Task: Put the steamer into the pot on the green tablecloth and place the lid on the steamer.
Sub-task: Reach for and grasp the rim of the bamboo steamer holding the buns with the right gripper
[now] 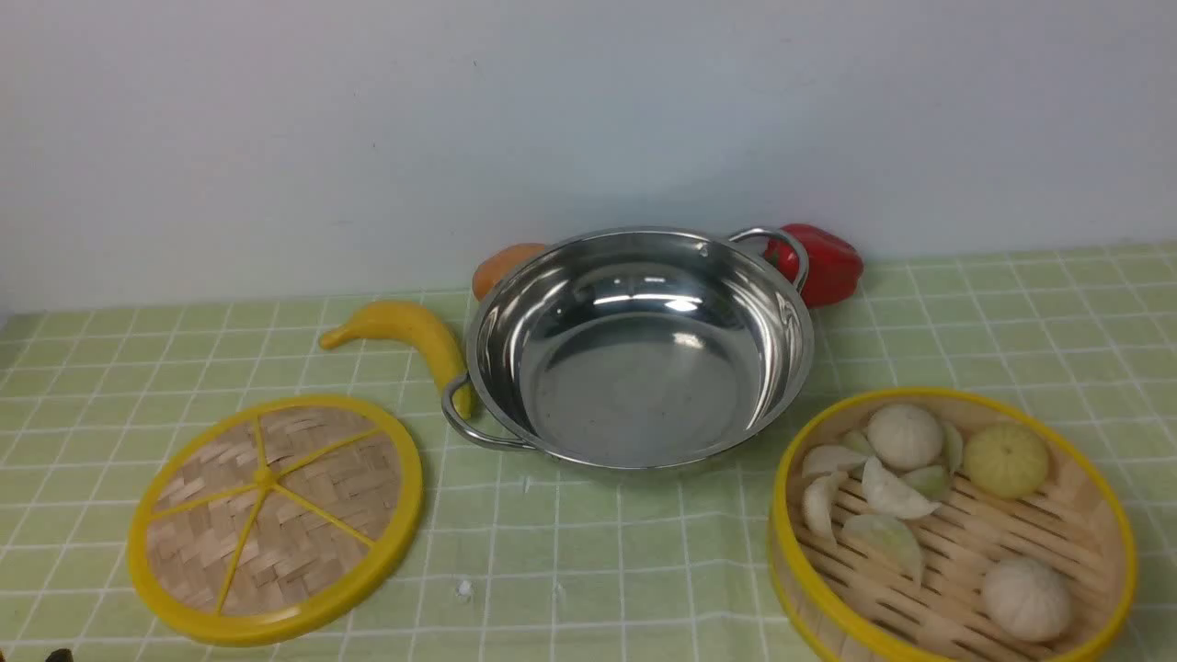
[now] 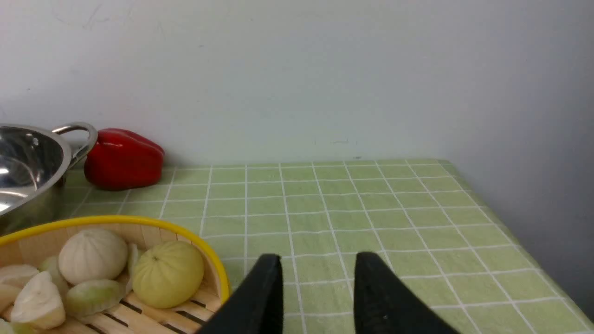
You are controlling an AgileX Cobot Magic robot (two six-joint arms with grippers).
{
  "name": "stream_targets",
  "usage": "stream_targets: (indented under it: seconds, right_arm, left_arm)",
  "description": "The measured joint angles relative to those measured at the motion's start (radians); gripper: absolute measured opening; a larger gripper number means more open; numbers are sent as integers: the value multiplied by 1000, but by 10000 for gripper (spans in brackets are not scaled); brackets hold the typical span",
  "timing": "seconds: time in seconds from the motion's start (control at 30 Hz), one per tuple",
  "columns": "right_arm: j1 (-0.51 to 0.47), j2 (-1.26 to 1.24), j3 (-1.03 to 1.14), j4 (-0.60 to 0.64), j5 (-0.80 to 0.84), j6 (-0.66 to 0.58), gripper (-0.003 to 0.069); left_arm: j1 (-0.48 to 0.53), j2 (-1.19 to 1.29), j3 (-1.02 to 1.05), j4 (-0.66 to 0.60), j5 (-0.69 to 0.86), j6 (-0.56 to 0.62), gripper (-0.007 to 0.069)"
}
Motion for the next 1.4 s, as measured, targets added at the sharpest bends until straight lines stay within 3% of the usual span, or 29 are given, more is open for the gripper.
stream_targets:
  seconds: [0.97,1.07,1.13,1.2,1.23,1.27,1.33,1.4]
  right_arm:
    - [0,0,0,1,0,0,243]
    - [0,0,1,53,-18,28,243]
    - [0,0,1,125,-42,75,243]
    - [0,0,1,288,-101,180,243]
    - [0,0,1,299,-101,187,243]
    - [0,0,1,396,-132,244,243]
    - [0,0,1,443,-141,267,243]
    - [0,0,1,526,-146,298,243]
  left_arm:
    - [0,0,0,2,0,0,243]
    - [0,0,0,-2,-3,-4,243]
    - [0,0,0,-42,-11,-21,243]
    - [0,0,0,-183,-29,-75,243]
    - [0,0,0,-196,-31,-79,243]
    - [0,0,0,-321,-35,-124,243]
    - [0,0,0,-393,-35,-148,243]
    - [0,0,0,-555,-40,-187,243]
